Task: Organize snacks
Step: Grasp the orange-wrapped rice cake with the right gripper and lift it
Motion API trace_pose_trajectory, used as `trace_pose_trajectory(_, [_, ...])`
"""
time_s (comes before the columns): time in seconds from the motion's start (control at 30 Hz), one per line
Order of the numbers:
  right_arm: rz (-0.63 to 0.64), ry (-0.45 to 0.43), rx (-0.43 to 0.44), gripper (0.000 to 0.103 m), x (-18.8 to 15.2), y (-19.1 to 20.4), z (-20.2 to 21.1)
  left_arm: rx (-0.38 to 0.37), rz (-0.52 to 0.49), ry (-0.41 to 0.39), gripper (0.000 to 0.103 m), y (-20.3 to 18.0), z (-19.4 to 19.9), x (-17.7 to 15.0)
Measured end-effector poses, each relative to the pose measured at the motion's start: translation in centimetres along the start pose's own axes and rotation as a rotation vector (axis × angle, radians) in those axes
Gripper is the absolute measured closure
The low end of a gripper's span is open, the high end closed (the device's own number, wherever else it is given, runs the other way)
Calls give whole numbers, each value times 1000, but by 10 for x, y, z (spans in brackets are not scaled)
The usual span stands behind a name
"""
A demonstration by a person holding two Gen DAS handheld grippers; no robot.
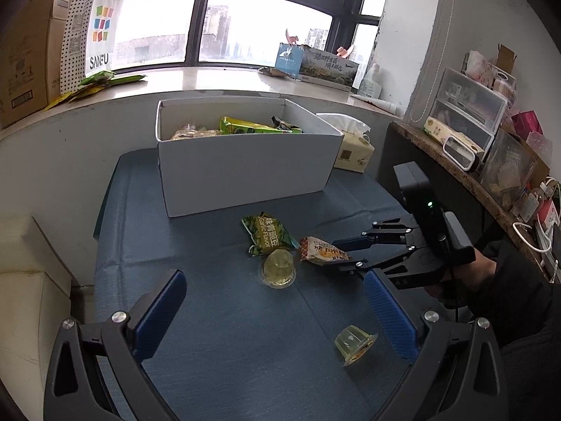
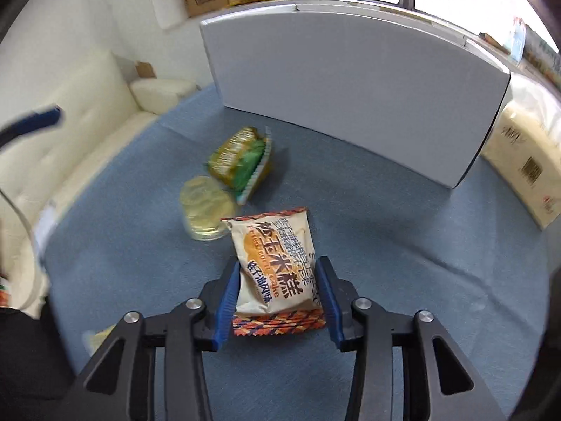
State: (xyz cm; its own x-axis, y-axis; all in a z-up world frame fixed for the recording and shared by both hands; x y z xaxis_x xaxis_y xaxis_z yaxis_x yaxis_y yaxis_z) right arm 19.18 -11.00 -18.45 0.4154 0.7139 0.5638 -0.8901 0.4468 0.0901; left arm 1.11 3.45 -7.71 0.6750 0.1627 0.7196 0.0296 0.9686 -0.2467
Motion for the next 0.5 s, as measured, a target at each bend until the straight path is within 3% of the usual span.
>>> trace_pose_trajectory(0.2, [-46, -74, -55, 58, -15, -2, 41, -29, -32, 100, 0, -11, -50, -2])
trace_pose_trajectory(0.5, [-158, -164, -103, 58, -57, -2, 114, 82, 68, 267, 1, -4, -132, -7])
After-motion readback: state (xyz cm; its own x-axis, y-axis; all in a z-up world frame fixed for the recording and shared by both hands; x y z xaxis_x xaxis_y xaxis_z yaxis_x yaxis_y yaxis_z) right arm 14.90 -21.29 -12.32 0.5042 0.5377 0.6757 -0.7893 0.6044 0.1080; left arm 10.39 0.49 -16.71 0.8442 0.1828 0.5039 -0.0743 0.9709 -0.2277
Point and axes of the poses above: each gripper's, at about its wrist camera, not at the fingertips, and z roughly against the way its jaws point, y to its left, x to its top, the point moved 2 cm from there along -z, roughly the way its jaws point, and after that the axes turned 4 degrees about -x, right-handed, at the moved point
